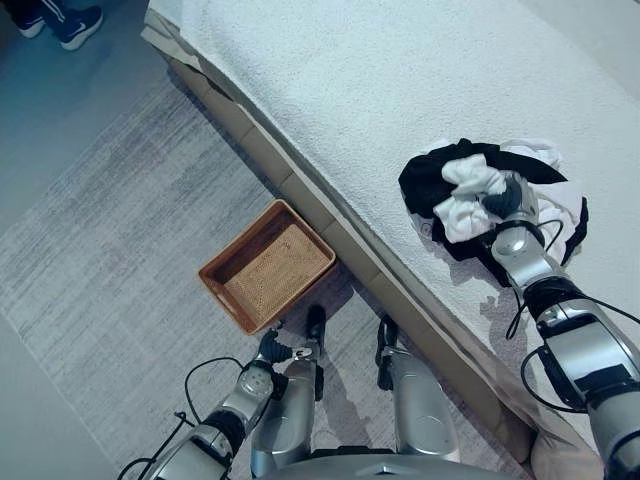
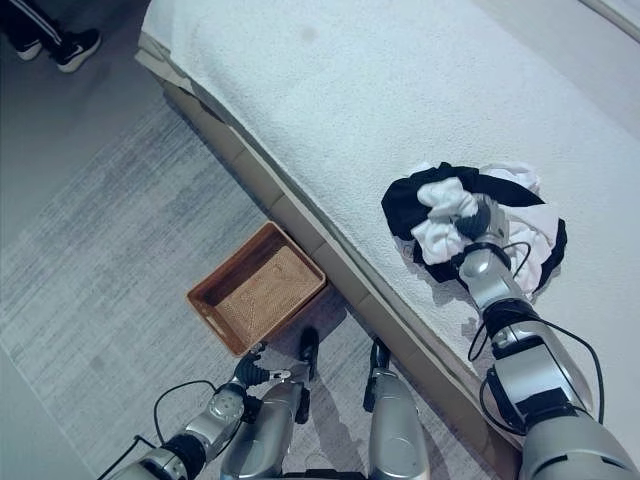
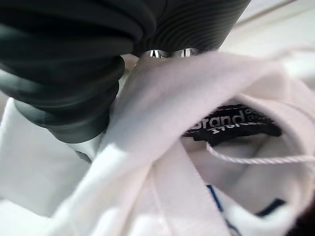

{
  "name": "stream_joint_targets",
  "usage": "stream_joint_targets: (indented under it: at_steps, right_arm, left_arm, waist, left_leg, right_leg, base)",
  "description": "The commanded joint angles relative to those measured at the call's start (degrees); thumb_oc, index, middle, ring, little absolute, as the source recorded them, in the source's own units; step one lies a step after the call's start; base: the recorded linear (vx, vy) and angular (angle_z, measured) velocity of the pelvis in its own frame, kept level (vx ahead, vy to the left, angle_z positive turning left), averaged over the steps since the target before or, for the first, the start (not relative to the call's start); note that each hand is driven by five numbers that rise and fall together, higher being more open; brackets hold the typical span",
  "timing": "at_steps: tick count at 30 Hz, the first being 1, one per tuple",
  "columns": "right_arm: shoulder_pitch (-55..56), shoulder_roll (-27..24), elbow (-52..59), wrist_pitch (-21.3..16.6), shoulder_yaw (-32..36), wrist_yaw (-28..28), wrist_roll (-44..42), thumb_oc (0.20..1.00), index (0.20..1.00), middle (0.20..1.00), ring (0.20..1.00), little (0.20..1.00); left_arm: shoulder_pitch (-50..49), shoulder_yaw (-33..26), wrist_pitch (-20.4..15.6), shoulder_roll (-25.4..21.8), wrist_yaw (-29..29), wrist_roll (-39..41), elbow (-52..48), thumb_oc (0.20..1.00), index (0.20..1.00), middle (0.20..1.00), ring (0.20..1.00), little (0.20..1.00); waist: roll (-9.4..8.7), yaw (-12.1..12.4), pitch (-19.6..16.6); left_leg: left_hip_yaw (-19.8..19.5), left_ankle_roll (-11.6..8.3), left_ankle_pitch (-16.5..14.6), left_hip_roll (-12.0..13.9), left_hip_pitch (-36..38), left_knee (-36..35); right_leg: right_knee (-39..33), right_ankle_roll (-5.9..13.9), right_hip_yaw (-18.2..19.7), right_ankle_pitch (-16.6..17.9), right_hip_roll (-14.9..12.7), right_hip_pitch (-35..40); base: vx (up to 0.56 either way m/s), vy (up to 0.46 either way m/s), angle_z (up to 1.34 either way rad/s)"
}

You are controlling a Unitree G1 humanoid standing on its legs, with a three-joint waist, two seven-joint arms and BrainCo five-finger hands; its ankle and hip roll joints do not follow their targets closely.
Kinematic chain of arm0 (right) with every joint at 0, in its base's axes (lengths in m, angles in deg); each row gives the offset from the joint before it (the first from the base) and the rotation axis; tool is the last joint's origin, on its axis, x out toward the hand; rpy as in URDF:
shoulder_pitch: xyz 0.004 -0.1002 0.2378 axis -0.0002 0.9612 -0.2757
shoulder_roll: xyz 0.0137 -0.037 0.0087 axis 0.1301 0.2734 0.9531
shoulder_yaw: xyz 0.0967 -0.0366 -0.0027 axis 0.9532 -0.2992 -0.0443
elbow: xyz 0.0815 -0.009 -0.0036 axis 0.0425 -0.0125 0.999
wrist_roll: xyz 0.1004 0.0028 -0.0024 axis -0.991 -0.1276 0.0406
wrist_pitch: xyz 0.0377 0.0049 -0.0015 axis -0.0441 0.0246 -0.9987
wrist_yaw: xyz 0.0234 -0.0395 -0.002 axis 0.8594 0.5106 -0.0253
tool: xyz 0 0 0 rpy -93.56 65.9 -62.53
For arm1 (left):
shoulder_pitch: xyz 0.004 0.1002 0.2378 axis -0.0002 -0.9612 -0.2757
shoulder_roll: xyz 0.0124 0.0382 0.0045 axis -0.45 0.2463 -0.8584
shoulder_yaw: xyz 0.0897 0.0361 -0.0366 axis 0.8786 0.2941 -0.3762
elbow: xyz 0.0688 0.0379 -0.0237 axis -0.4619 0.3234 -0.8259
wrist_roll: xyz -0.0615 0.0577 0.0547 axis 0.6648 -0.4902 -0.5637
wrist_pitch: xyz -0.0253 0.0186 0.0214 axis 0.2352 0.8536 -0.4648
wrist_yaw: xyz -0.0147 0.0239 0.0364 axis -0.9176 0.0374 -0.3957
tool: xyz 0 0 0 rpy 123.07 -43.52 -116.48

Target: Pick up clothes into the bucket

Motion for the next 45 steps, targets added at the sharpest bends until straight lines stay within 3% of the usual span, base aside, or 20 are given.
stream_joint_targets:
  at_steps: [1,6,10,13,14,18,23,25,32,37,40,45]
  right_arm:
    - [-0.13,-3.21,6.45,-5.84,4.43,-5.12,-1.29,0.2,0.2,0.2,0.2,0.2]
    - [5.36,-7.32,22.84,-8.2,13.83,-5.26,-1.28,0.2,0.2,0.2,0.2,0.2]
    - [8.55,-8.25,28.75,-8.99,16.5,-2.77,-2.37,0.2,0.2,0.2,0.2,0.2]
    - [10.79,-8.59,31.48,-9.95,16.44,1.66,-6.34,0.2,0.2,0.2,0.2,0.2]
    - [12.53,-8.46,34.02,-10.64,15.56,5.87,-12.58,0.2,0.2,0.2,0.2,0.2]
    - [15.03,-8.54,37.33,-10.75,14.64,11.1,-19.38,0.2,0.2,0.2,0.2,0.2]
    - [14.6,-13.64,41.55,-9.9,9.21,20.96,-30.28,0.2,0.2,0.2,0.2,0.2]
    - [13.32,-15.99,42.29,-8.98,6.9,22.46,-30.41,0.2,0.2,0.2,0.2,0.2]
    - [5.93,-19.65,34.78,-6.66,-0.04,21.94,-25.19,0.2,0.2,0.2,0.2,0.2]
    - [-6.59,-21.07,17.69,-3.87,-9.05,20.24,-19.98,0.2,0.2,0.2,0.2,0.2]
    - [-16.93,-19.36,3.61,-1.95,-13.49,17.15,-16.02,0.2,0.2,0.2,0.2,0.2]
    - [-25.58,-16.84,-6.93,-0.91,-16.1,14.67,-12.52,0.2,0.2,0.2,0.2,0.2]
  left_arm:
    - [-2.75,-1.02,-2.09,-1.27,-0.22,-1.11,-1.72,1.0,1.0,1.0,1.0,1.0]
    - [-4.08,-4.47,-3.62,-4.45,-0.68,1.88,-14.27,1.0,1.0,1.0,1.0,1.0]
    - [-5.01,-5.28,-3.65,-7.41,-2.26,3.29,-25.24,1.0,1.0,1.0,1.0,1.0]
    - [-4.2,-4.93,-3.64,-11.22,-5.12,4.02,-36.46,1.0,1.0,1.0,1.0,1.0]
    - [-1.91,-3.94,-3.54,-14.11,-7.68,5.66,-44.61,1.0,1.0,1.0,1.0,1.0]
    - [1.6,-1.86,-2.8,-16.4,-9.57,7.28,-50.66,1.0,1.0,1.0,1.0,1.0]
    - [11.57,5.26,-1.77,-18.02,-13.25,9.9,-52.4,1.0,1.0,1.0,1.0,1.0]
    - [14.55,7.33,-1.55,-18.13,-13.74,10.65,-52.25,1.0,1.0,1.0,1.0,1.0]
    - [19.29,11.86,-1.29,-16.97,-14.68,10.68,-51.2,1.0,1.0,1.0,1.0,1.0]
    - [18.2,13.51,-0.99,-16.95,-15.41,10.14,-50.79,1.0,1.0,1.0,1.0,1.0]
    - [16.72,13.65,-0.62,-17.22,-15.75,10.24,-51.83,1.0,1.0,1.0,1.0,1.0]
    - [15.17,12.62,-0.2,-17.17,-15.6,10.38,-52.33,1.0,1.0,1.0,1.0,1.0]
  waist:
    - [-3.8,-0.54,-4.93]
    - [-4.76,-1.52,-8.38]
    - [-5.46,-1.76,-10.17]
    - [-6.11,-2.15,-11.76]
    - [-6.43,-2.6,-12.95]
    - [-7.16,-2.97,-14.47]
    - [-7.9,-3.7,-16.74]
    - [-8.09,-3.85,-17.43]
    - [-8.47,-3.55,-19.01]
    - [-9.2,-2.45,-19.44]
    - [-9.63,-1.42,-19.67]
    - [-9.83,-0.83,-19.81]
  left_leg:
    - [0.55,-0.11,-3.72,-0.88,0.67,1.62]
    - [2.18,0.32,-5.43,-0.98,4.13,1.81]
    - [3.03,0.48,-6.33,-0.83,6.01,2.04]
    - [4.03,0.51,-6.8,-0.39,7.4,2.03]
    - [4.46,0.41,-6.98,-0.12,8.22,1.92]
    - [5.09,0.25,-7.35,0.34,9.52,1.78]
    - [6.1,-0.05,-7.46,0.86,11.42,1.17]
    - [6.36,-0.16,-7.47,1.1,12.16,0.76]
    - [6.71,-0.28,-7.53,1.35,13.78,-0.05]
    - [6.15,-0.43,-7.24,1.38,14.32,-0.72]
    - [5.5,-0.49,-7.03,1.33,14.45,-1.13]
    - [4.88,-0.52,-6.75,1.32,14.43,-1.51]
  right_leg:
    - [-4.86,4.29,5.13,4.71,-2.85,2.08]
    - [-6.09,4.79,5.93,4.55,-2.53,5.7]
    - [-7.07,4.96,6.36,4.56,-2.12,7.85]
    - [-7.86,5.09,6.83,4.76,-1.65,9.11]
    - [-8.41,5.15,6.98,4.85,-1.43,9.88]
    - [-9.39,5.22,7.14,5.0,-1.13,11.35]
    - [-10.94,5.3,7.57,5.52,-0.78,13.35]
    - [-11.65,5.34,7.67,5.7,-0.73,14.12]
    - [-13.24,5.48,7.55,6.3,-0.62,16.1]
    - [-13.69,5.44,6.93,6.51,-0.67,16.93]
    - [-13.95,5.34,6.34,6.64,-0.62,17.28]
    - [-14.09,5.26,5.7,6.68,-0.59,17.55]
  base:
    - [0.08,0.054,-0.27]
    - [0.05,0.023,-0.16]
    - [0.06,0.001,-0.2]
    - [0.03,-0.003,-0.15]
    - [0.03,-0.005,-0.21]
    - [0.03,-0.014,-0.07]
    - [0.04,-0.007,-0.13]
    - [0.03,-0.007,-0.09]
    - [0.01,0.004,-0.05]
    - [0.0,0.001,0.01]
    - [0.0,0.004,0.03]
    - [0.0,0.003,0.09]
